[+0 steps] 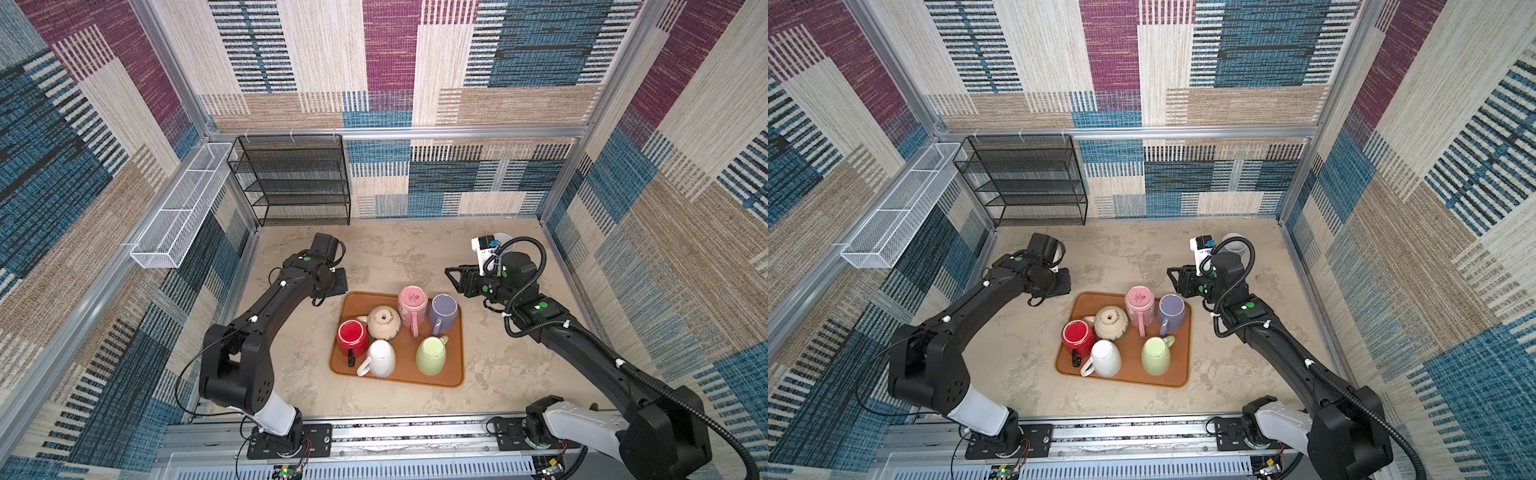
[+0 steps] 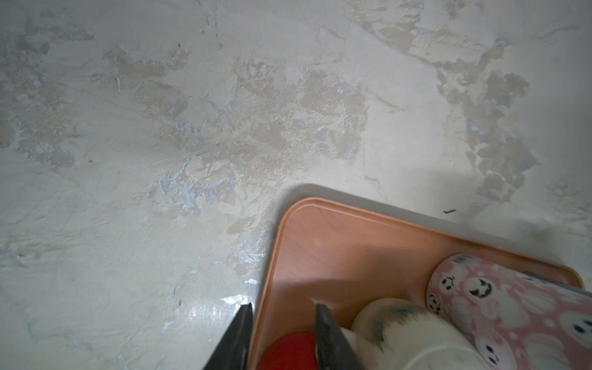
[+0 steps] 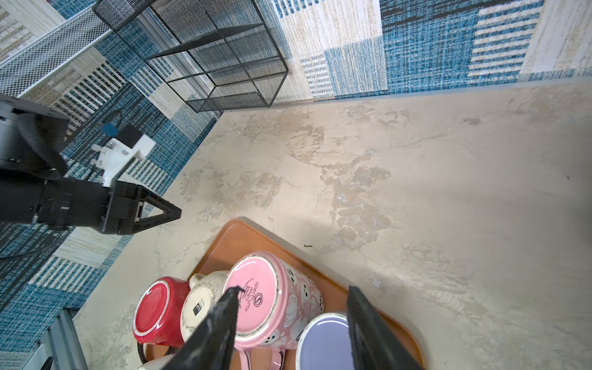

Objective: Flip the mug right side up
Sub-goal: 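Lower the left gripper down around the upside-down red mug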

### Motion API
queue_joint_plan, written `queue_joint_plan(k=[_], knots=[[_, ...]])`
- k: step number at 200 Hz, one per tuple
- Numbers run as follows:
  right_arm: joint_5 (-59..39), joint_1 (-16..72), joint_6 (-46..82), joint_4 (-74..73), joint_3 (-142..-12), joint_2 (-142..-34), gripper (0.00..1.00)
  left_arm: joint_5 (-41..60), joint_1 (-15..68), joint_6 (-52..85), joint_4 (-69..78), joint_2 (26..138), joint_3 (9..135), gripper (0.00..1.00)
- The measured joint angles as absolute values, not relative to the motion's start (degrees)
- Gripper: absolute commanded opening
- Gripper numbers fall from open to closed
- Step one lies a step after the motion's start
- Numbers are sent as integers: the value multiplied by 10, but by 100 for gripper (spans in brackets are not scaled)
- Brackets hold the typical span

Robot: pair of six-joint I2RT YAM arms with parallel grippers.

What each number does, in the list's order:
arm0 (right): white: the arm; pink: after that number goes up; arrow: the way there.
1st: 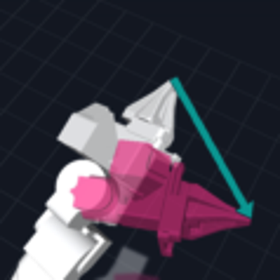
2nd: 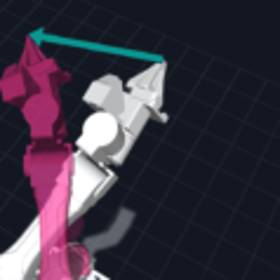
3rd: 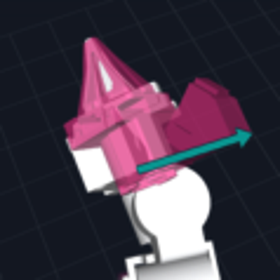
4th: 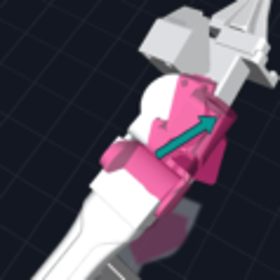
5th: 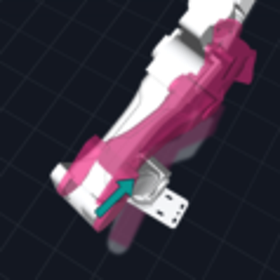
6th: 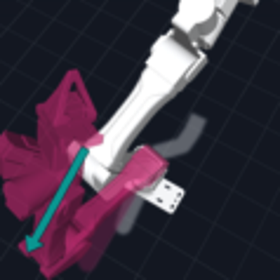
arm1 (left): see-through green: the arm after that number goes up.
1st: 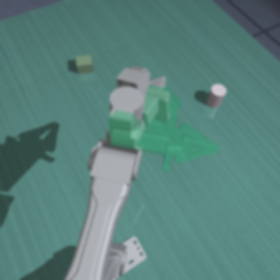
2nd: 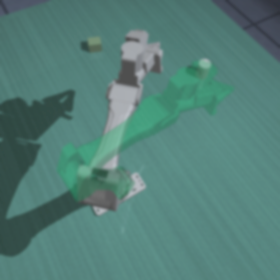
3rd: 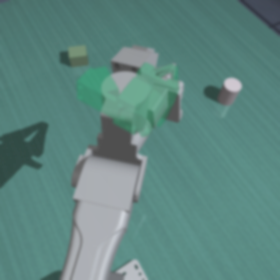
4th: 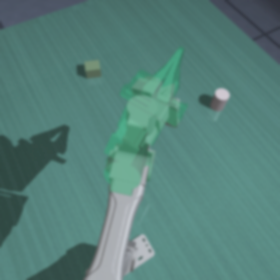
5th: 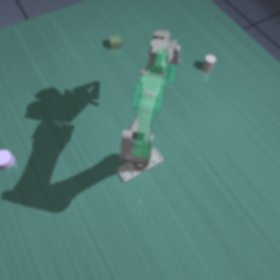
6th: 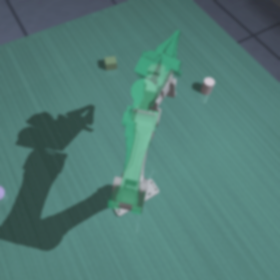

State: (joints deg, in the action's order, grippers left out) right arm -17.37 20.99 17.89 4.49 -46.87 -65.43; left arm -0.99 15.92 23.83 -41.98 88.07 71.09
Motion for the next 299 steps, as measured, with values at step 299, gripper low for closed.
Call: queue_joint_plan(k=[299], knots=[[-158,227,170,75,-461,-662,62,-102,424,390,-466,646,433,52]])
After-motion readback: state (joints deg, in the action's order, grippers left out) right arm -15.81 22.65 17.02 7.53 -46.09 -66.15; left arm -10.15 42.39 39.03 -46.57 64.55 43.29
